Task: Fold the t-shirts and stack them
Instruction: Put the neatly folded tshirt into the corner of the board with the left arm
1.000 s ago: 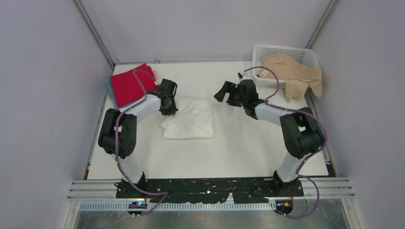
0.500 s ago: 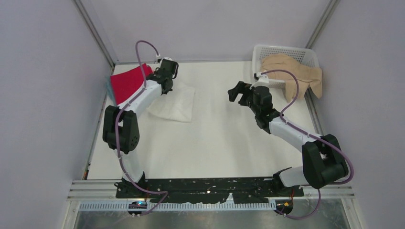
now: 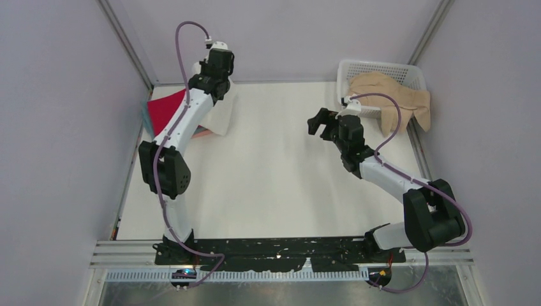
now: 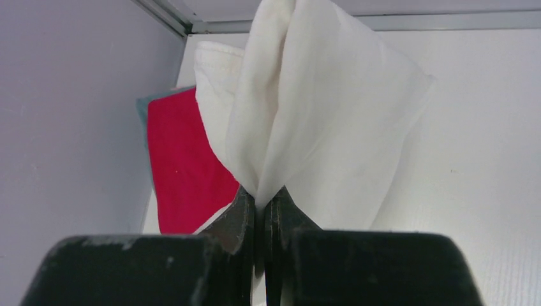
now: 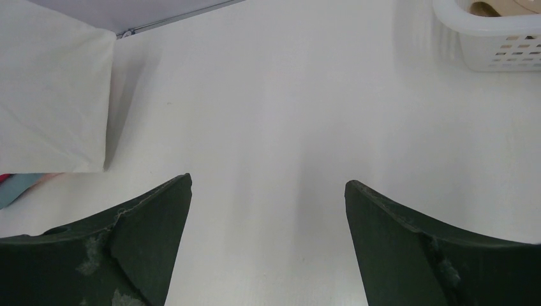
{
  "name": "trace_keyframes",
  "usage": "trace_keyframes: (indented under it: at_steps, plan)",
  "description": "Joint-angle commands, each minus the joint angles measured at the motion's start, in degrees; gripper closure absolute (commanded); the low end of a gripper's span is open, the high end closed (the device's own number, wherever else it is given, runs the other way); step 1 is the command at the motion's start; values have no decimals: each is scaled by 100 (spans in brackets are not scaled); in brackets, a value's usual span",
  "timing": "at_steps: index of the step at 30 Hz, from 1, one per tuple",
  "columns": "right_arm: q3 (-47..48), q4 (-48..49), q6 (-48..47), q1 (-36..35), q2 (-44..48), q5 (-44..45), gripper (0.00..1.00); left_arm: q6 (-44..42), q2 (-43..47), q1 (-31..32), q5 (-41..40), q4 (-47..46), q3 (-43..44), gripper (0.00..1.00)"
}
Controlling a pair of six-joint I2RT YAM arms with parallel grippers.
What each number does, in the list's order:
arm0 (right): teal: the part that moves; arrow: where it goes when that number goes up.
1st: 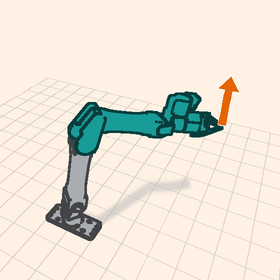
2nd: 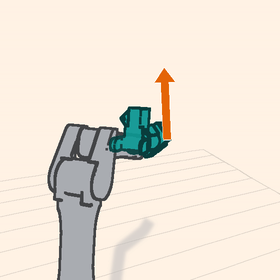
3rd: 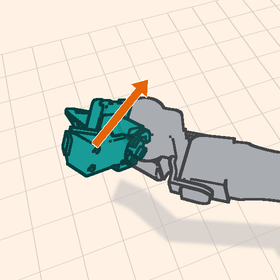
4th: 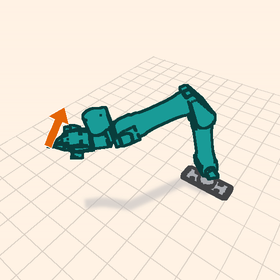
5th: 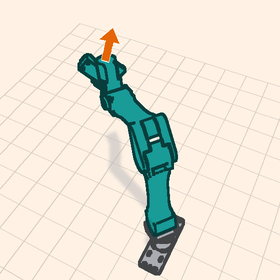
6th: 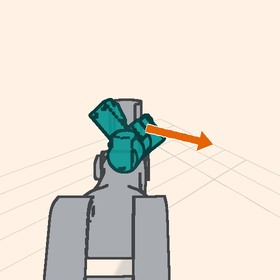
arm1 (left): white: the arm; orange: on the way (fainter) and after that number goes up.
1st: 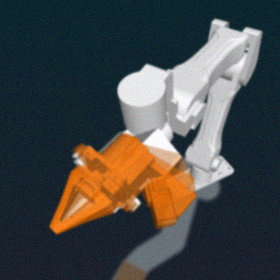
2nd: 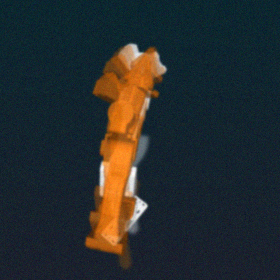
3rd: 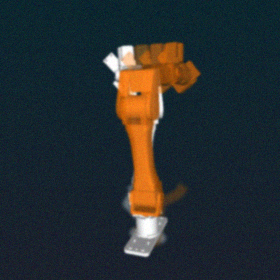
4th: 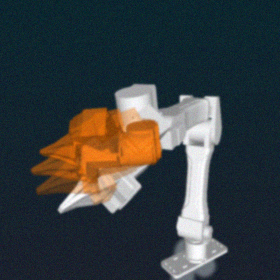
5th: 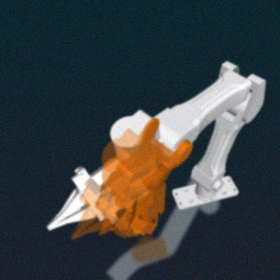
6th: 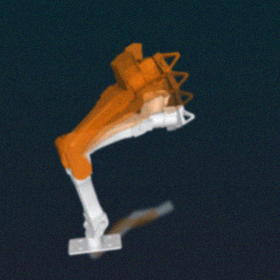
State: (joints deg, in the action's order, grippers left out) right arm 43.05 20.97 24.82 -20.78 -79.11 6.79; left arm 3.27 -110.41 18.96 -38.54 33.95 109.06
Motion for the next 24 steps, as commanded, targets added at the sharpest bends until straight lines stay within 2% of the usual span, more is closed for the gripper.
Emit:
trace_keyframes:
  at_steps: [1, 5, 8, 12, 17, 24]
  plan:
    - [96, 127, -142, 19, 33, 238, 5, -252, -118, -121, -183, 229, 861, 100]
    - [123, 103, -137, 25, -13, 252, 5, -171, -267, -269, -20, 612, 1688, 100]
    - [171, 57, -124, 19, -56, 263, 5, -70, -260, -375, 69, 756, 1973, 100]
    - [219, 5, -113, 18, -123, 327, 5, 185, -129, -618, 270, 821, 1873, 100]
    - [247, -89, -111, 19, -123, 411, 5, 818, -15, -1172, 1126, 822, 1299, 100]
    - [244, -157, -130, 18, -55, 468, 5, 1200, -367, -1727, 1081, 1011, 1304, 100]
